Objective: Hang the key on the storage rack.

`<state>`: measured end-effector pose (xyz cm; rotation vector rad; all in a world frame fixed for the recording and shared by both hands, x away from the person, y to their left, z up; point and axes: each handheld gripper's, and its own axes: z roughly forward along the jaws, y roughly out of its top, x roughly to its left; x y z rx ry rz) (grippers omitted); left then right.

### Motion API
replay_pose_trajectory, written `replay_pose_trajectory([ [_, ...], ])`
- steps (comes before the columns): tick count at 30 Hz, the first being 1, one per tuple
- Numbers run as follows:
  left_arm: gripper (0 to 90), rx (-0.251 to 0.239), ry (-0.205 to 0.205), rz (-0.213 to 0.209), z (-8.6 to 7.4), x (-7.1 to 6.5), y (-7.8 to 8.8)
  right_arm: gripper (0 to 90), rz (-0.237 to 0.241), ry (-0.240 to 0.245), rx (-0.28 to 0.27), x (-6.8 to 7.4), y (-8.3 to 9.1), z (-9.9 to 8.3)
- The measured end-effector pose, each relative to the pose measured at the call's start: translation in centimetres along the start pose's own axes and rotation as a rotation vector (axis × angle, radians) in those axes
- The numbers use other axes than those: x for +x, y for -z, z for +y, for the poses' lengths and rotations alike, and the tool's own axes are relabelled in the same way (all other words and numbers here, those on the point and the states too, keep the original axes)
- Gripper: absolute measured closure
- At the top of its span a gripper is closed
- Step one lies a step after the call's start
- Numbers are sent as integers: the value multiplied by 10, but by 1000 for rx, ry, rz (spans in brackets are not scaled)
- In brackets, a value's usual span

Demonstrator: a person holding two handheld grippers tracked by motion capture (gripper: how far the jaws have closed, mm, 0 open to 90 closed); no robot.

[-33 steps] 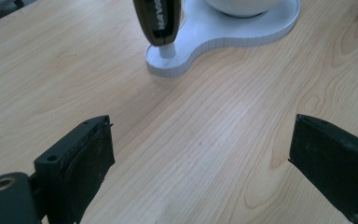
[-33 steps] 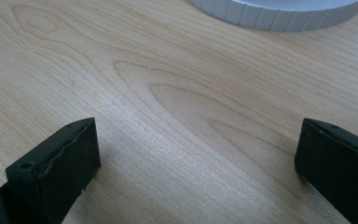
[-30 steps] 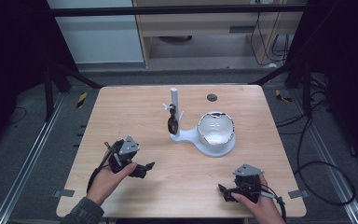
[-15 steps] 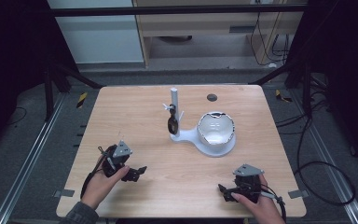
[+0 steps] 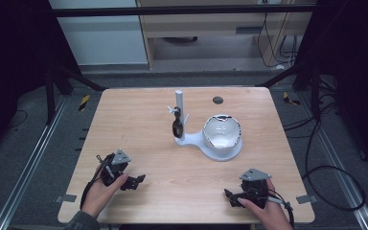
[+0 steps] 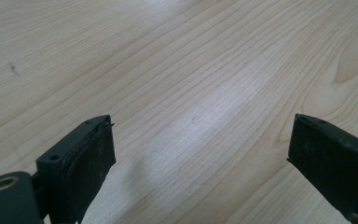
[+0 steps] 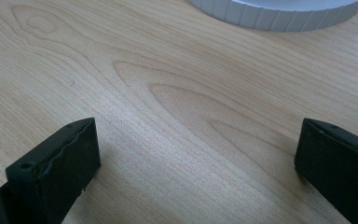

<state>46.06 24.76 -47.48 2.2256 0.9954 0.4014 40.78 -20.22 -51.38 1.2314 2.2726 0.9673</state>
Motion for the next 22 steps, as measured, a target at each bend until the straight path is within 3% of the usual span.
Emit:
replay_pose_trajectory([
  [10, 65, -30, 51, 39, -14, 15, -4, 4, 0, 0, 0, 0, 0, 0],
  [15, 60, -3, 54, 53, -23, 19, -14, 4, 0, 0, 0, 0, 0, 0],
  [18, 35, -50, 53, 66, -30, 19, -17, 4, 0, 0, 0, 0, 0, 0],
  [22, 21, -53, 41, 54, -31, 22, -18, 4, 0, 0, 0, 0, 0, 0],
])
